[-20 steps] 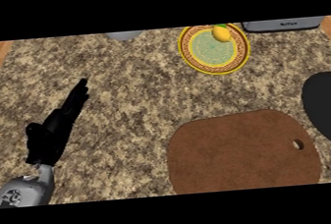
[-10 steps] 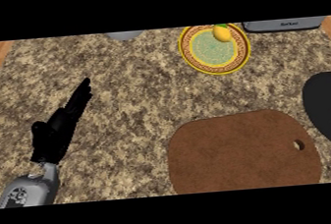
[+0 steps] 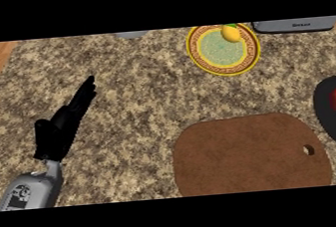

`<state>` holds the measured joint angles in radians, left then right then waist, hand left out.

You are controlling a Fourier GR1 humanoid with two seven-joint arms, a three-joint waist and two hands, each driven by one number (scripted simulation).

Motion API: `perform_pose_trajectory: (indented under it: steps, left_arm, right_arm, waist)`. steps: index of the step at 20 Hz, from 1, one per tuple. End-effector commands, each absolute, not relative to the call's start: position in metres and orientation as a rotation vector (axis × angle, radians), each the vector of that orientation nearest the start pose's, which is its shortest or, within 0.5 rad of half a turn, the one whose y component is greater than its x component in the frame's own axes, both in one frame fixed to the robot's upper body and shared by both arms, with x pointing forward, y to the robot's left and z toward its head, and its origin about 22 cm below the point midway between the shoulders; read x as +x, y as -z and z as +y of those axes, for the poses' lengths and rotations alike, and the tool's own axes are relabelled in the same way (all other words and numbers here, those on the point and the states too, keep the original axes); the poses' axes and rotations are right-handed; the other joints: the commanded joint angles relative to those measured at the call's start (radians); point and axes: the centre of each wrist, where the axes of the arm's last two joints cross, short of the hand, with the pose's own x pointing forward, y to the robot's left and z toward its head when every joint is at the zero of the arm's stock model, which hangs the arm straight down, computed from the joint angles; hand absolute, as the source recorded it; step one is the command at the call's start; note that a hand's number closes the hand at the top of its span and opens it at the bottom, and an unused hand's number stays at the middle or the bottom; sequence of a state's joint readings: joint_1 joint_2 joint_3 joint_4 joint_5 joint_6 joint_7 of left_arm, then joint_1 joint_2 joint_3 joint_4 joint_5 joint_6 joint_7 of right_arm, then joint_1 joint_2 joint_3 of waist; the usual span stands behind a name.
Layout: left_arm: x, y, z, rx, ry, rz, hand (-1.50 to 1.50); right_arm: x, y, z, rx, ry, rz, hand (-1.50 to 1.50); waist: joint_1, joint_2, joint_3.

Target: Pick the bell pepper from the cutting board and place it in the pan

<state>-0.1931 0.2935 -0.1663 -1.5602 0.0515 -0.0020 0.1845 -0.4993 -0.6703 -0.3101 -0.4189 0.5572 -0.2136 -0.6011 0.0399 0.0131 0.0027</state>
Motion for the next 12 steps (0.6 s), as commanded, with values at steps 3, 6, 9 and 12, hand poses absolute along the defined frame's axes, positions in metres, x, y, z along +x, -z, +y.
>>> perform_pose_trajectory:
  steps: [3,6,9,12]
  left_arm:
    - [0.289,-0.056,0.232,0.072,0.377,-1.514,0.00]
    - [0.286,-0.058,0.233,0.059,0.384,-1.522,0.00]
    - [0.287,-0.060,0.231,0.061,0.357,-1.523,0.00]
    - [0.282,-0.061,0.236,0.049,0.393,-1.536,0.00]
  right_arm:
    - [0.299,-0.009,-0.492,-0.863,-0.578,-1.395,-1.50]
    - [0.310,-0.014,-0.486,-0.795,-0.435,-1.488,-1.50]
    - [0.305,-0.004,-0.482,-0.706,-0.280,-1.638,-1.50]
    - [0.310,-0.018,-0.490,-0.637,-0.131,-1.679,-1.50]
  waist:
    - [-0.001,0.004,0.002]
    - [0.014,0.010,0.005]
    - [-0.005,0.004,0.005]
    - [0.017,0.010,0.007]
